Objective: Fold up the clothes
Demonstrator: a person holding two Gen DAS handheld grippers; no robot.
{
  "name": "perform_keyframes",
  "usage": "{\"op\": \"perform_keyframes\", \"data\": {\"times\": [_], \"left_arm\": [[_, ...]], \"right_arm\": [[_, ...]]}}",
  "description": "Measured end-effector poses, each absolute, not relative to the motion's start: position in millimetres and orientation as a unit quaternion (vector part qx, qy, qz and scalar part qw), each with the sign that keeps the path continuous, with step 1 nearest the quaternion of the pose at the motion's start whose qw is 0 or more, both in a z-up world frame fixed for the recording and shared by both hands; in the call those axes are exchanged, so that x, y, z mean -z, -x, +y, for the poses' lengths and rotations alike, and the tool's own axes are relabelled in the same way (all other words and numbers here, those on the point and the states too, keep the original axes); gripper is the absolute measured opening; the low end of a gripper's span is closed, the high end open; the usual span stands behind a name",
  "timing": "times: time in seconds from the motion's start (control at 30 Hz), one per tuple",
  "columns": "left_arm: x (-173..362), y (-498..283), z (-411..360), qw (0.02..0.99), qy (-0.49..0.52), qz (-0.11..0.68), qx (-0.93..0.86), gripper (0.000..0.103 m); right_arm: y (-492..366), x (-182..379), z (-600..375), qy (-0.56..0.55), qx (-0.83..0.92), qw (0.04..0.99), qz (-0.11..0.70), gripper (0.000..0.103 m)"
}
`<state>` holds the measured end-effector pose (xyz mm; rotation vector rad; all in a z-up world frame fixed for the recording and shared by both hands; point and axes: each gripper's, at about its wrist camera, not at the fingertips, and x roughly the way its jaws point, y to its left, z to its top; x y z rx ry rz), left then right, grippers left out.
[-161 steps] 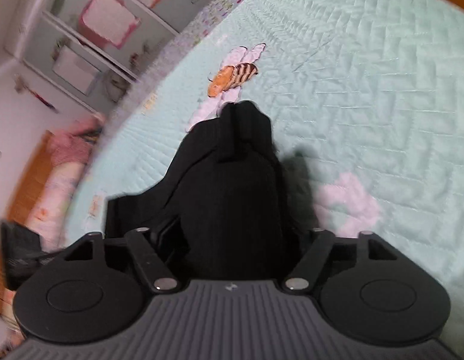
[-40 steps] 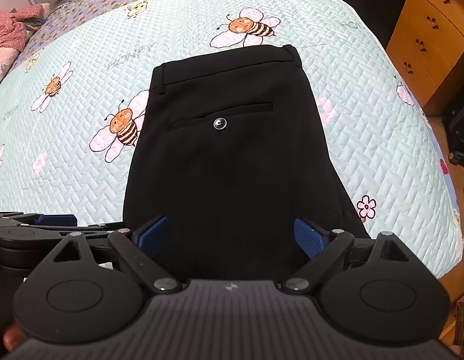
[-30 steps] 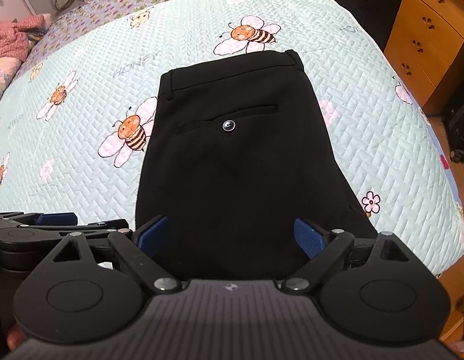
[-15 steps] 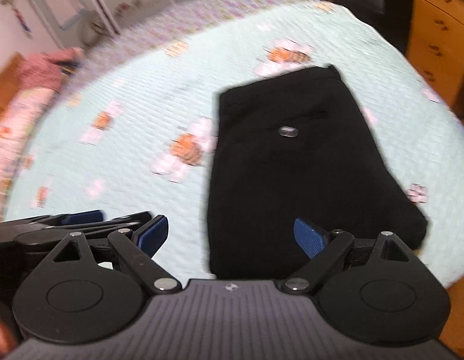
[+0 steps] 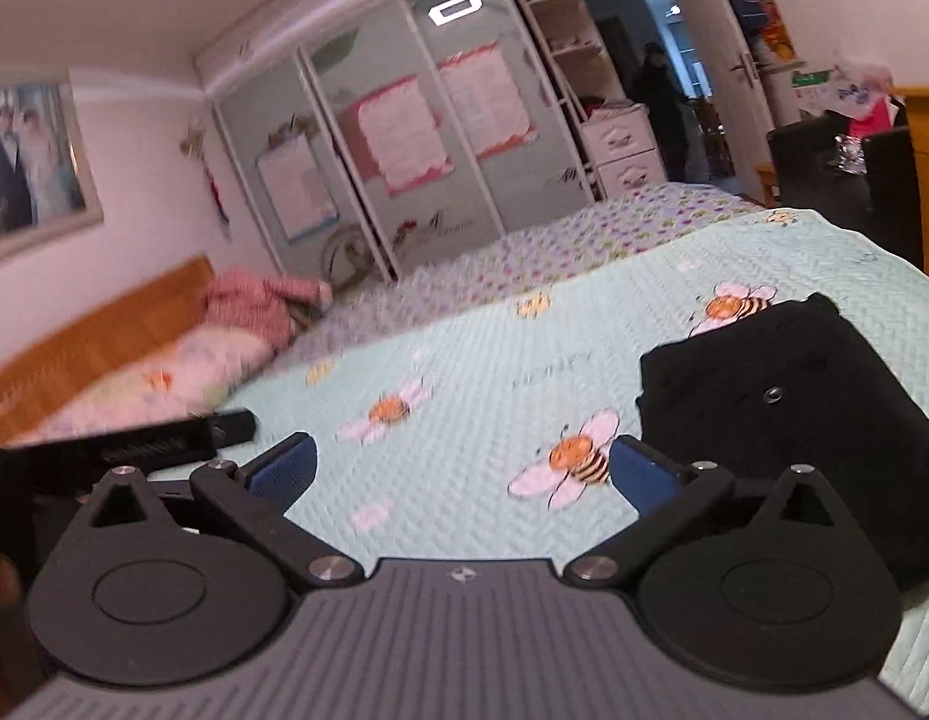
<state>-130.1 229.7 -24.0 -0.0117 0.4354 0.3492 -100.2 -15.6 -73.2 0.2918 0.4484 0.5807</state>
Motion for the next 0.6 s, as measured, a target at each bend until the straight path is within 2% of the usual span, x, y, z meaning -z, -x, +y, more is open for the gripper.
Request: {"op": "perform_keyframes", "data": {"times": [0.3, 0.47, 0.6], "left_arm": [[35, 169, 289, 0.955, 0.051, 0.248, -0.152, 0.103], [66, 169, 329, 0.941, 0.124, 0.29, -0.123, 0.103], [82, 164, 353, 0.932, 0.128, 0.304, -0.149, 0.103]], "right_arm": [[129, 89, 46, -0.093, -0.31, 0.913, 0.247, 0.103], [139, 101, 89, -0.06, -0.327, 0.901, 0.28, 0.103], [139, 111, 120, -0.038, -0.333, 0.891, 0.306, 0.103]]}}
